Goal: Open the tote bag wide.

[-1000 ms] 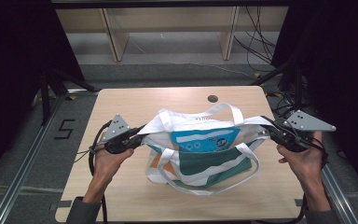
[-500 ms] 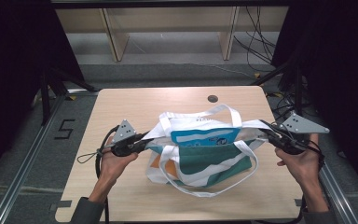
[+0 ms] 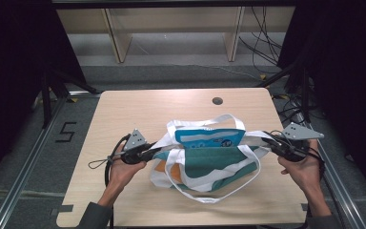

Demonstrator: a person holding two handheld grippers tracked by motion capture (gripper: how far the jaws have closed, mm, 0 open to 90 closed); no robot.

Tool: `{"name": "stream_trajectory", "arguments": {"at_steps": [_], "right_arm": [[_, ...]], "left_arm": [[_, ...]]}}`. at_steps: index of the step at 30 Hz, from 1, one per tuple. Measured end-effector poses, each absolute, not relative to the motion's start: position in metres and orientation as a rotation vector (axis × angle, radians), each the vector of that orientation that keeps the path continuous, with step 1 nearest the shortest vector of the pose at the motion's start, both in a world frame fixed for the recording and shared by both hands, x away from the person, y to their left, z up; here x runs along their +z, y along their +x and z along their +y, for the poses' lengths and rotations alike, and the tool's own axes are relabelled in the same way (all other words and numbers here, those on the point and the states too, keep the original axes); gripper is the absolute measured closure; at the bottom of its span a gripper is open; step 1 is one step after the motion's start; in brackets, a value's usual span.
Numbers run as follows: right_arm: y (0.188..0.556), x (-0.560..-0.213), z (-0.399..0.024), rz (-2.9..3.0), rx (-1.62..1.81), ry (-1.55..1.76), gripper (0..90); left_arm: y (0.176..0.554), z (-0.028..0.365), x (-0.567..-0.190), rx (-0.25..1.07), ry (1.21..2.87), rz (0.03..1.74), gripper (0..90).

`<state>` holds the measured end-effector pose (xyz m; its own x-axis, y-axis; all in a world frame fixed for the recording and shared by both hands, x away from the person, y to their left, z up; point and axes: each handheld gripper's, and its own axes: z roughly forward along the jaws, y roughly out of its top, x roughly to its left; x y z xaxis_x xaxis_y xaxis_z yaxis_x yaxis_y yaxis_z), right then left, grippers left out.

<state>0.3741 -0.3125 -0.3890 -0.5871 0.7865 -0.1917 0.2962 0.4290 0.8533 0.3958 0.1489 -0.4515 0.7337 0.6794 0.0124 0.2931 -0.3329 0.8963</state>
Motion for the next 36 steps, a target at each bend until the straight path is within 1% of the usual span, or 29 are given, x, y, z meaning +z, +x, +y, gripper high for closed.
{"name": "stream_trajectory", "arguments": {"at_steps": [2,6,9,10,11,12,14,15,16,17,18,19,22,24,26,27,32,34,36], "right_arm": [[0.375,-0.394,-0.310,2.112,1.078,0.896,87.9],[0.377,-0.398,-0.308,2.144,1.058,0.888,88.0],[0.380,-0.408,-0.306,2.196,1.040,0.898,87.9],[0.381,-0.411,-0.306,2.208,1.013,0.904,88.0],[0.381,-0.415,-0.304,2.211,1.013,0.926,87.9],[0.382,-0.419,-0.305,2.240,0.987,0.918,88.0],[0.385,-0.423,-0.306,2.254,0.975,0.909,88.0],[0.388,-0.433,-0.305,2.282,0.967,0.959,88.1],[0.389,-0.437,-0.304,2.285,0.968,0.967,88.1],[0.390,-0.442,-0.303,2.301,0.950,0.974,88.1],[0.390,-0.442,-0.303,2.301,0.950,0.974,88.1],[0.393,-0.447,-0.303,2.314,0.933,0.946,88.1],[0.391,-0.448,-0.301,2.327,0.925,0.994,88.1],[0.393,-0.452,-0.302,2.344,0.902,0.948,88.1],[0.393,-0.458,-0.300,2.362,0.894,0.992,88.2],[0.396,-0.463,-0.301,2.376,0.875,0.950,88.2],[0.400,-0.475,-0.299,2.403,0.847,0.993,88.3],[0.402,-0.477,-0.301,2.410,0.842,0.983,88.3],[0.404,-0.484,-0.299,2.422,0.818,0.984,88.4]], "left_arm": [[0.396,0.149,-0.460,0.450,1.944,0.763,85.4],[0.396,0.148,-0.470,0.434,1.968,0.773,85.4],[0.397,0.144,-0.487,0.387,2.005,0.803,85.4],[0.397,0.144,-0.487,0.387,2.005,0.803,85.4],[0.397,0.144,-0.489,0.370,2.035,0.801,85.4],[0.398,0.145,-0.490,0.380,2.057,0.780,85.5],[0.398,0.144,-0.492,0.370,2.054,0.791,85.4],[0.399,0.143,-0.496,0.368,2.024,0.796,85.4],[0.398,0.143,-0.496,0.364,2.056,0.797,85.4],[0.397,0.141,-0.498,0.358,2.036,0.820,85.5],[0.397,0.141,-0.498,0.358,2.036,0.820,85.5],[0.398,0.141,-0.501,0.362,2.079,0.800,85.5],[0.397,0.138,-0.506,0.357,2.091,0.800,85.7],[0.398,0.139,-0.507,0.355,2.108,0.784,85.7],[0.398,0.138,-0.512,0.308,2.088,0.826,85.6],[0.399,0.139,-0.513,0.312,2.101,0.812,85.6],[0.401,0.135,-0.516,0.314,2.114,0.823,85.4],[0.402,0.134,-0.516,0.336,2.138,0.812,85.4],[0.404,0.133,-0.518,0.336,2.132,0.841,85.4]]}}
